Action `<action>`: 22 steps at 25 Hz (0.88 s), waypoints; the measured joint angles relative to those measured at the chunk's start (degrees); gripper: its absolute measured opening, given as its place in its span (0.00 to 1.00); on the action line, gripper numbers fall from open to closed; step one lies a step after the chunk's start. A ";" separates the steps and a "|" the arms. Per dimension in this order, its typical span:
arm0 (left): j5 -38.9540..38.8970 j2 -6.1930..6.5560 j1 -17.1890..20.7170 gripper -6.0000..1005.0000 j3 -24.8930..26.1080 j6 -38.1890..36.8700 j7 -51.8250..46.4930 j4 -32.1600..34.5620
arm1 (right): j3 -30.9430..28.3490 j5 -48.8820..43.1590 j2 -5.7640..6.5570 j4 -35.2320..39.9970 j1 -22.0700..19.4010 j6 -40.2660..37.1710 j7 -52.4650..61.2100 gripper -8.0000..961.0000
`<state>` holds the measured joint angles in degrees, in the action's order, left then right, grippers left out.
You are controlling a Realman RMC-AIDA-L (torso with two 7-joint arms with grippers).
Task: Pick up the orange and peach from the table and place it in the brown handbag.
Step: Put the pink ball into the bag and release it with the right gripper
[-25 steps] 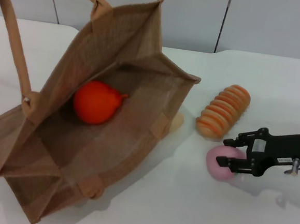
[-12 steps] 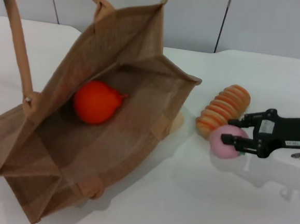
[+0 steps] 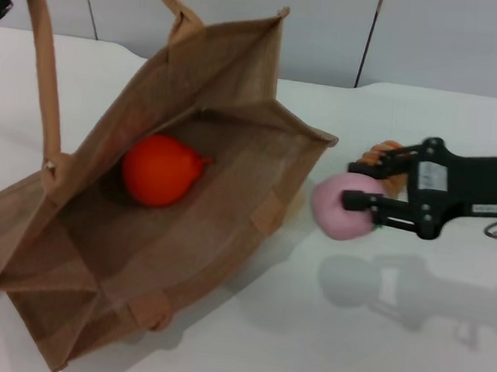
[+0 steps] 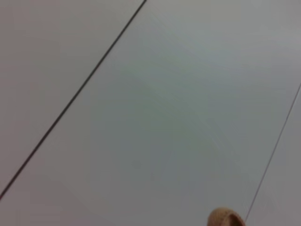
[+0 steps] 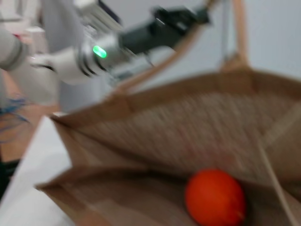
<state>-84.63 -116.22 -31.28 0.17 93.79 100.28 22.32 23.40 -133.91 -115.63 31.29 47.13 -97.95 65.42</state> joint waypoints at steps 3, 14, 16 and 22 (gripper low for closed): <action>0.72 0.01 -0.72 0.14 0.00 -0.09 0.00 -0.09 | 0.61 0.24 -0.18 -1.46 2.92 -1.57 -1.11 0.38; 3.57 0.13 -4.93 0.15 -0.08 0.39 -0.18 -1.50 | 8.82 0.23 -0.75 -19.07 17.75 17.63 -5.12 0.29; 4.18 0.13 -5.62 0.15 -0.08 0.56 -0.35 -1.54 | 8.95 0.20 -0.81 -20.51 18.69 19.97 -5.60 0.29; 5.13 0.06 -6.95 0.15 -0.09 2.20 -1.05 -1.67 | 8.57 0.24 -1.03 -28.51 23.51 35.34 -8.77 0.29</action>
<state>-79.51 -116.16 -38.23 0.09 95.99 99.23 20.65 31.98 -133.67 -116.66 2.78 70.64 -62.62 56.65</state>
